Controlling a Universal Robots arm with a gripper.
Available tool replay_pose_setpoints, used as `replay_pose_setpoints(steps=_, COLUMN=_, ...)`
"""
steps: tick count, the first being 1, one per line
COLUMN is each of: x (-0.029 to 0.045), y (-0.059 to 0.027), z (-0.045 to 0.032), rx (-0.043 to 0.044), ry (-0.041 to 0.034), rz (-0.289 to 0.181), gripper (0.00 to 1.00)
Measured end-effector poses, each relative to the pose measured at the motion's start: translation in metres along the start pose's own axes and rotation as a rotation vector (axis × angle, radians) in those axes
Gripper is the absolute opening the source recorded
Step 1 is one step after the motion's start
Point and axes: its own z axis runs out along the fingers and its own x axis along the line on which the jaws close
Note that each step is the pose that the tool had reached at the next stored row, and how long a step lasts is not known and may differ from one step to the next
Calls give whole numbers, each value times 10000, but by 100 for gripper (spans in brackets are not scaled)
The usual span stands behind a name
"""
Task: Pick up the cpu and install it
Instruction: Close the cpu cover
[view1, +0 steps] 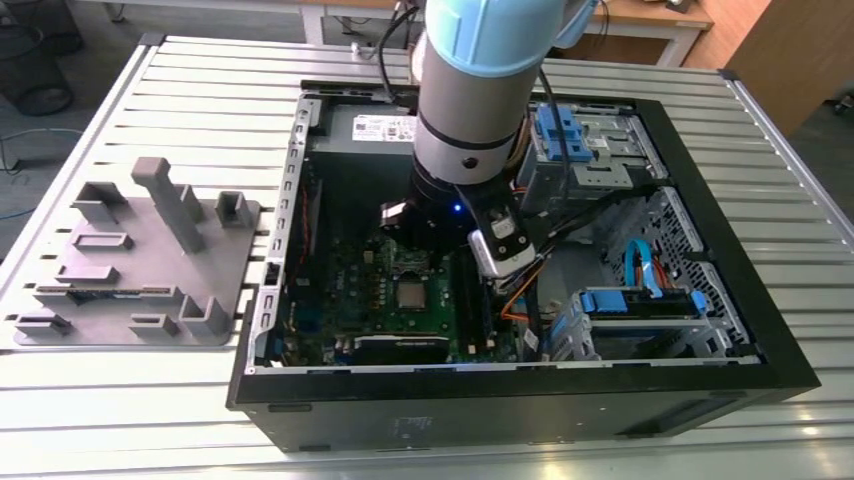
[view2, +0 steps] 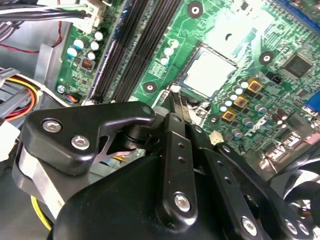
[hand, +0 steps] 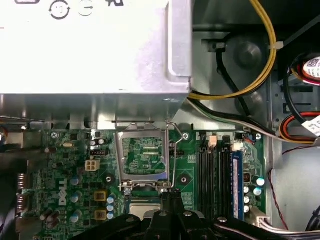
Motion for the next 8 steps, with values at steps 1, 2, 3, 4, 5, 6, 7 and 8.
replay_pose_setpoints(steps=1, x=-5, y=1, z=4, rx=0, ry=3, rz=-51, gripper=11)
replay_pose_setpoints(steps=2, x=-6, y=2, z=7, rx=1, ry=9, rz=-124, gripper=11)
replay_pose_setpoints(steps=3, x=-7, y=2, z=10, rx=5, ry=15, rz=-216, gripper=11)
replay_pose_setpoints(steps=4, x=-8, y=1, z=13, rx=7, ry=20, rz=-314, gripper=11)
replay_pose_setpoints(steps=5, x=-10, y=1, z=17, rx=8, ry=26, rz=-426, gripper=11)
replay_pose_setpoints(steps=6, x=-11, y=1, z=20, rx=10, ry=31, rz=-529, gripper=11)
replay_pose_setpoints(steps=7, x=-11, y=1, z=23, rx=12, ry=37, rz=-634, gripper=11)
replay_pose_setpoints(steps=8, x=-12, y=0, z=25, rx=13, ry=44, rz=-743, gripper=11)
